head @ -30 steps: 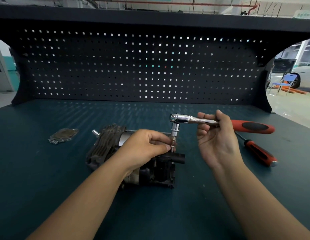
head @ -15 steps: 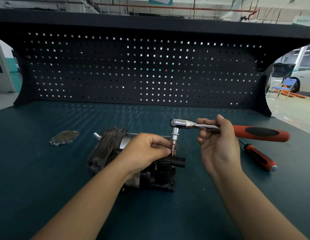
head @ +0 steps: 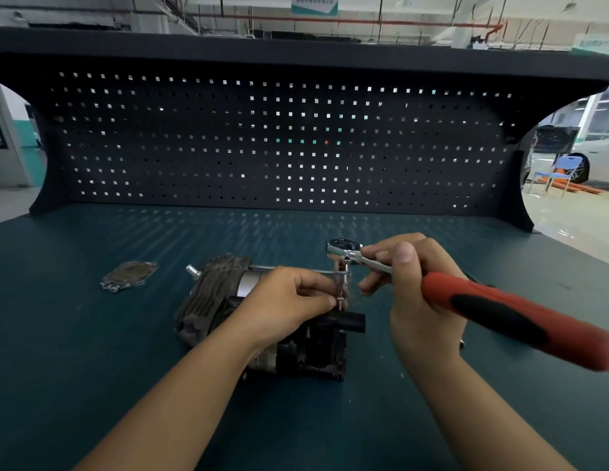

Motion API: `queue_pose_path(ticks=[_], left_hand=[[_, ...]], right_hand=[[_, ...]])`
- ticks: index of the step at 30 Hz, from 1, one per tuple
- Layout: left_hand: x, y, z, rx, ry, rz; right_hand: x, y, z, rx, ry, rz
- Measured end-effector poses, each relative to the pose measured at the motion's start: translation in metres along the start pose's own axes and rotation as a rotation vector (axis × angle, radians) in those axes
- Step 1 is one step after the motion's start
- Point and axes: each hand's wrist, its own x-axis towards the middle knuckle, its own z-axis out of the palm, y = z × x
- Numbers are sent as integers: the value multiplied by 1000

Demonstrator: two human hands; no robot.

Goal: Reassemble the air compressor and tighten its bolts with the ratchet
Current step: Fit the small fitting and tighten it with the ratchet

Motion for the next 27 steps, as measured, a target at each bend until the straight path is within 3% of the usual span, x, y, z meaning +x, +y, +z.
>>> queue_pose_path(ticks=[5, 9, 12, 15, 20, 22, 25, 27], left_hand=[[2, 5, 8, -105, 97, 69], [6, 9, 20, -113, 241, 156], [8, 8, 21, -112, 212, 202], [11, 4, 18, -223, 170, 211], [13, 0, 19, -234, 184, 207], [12, 3, 21, -242, 158, 214], [12, 1, 21, -221, 149, 230], [11, 0, 19, -207, 143, 211]], right_hand=[[-1, -3, 8, -175, -12, -17], [-3, -8, 11, -343, -136, -173], [-3, -8, 9, -337, -173, -258], [-1, -11, 8, -152, -97, -2], [13, 4, 1, 465, 326, 586], [14, 16, -3, 656, 415, 836], [15, 23, -5, 796, 404, 945], [15, 21, -2, 667, 340, 790]])
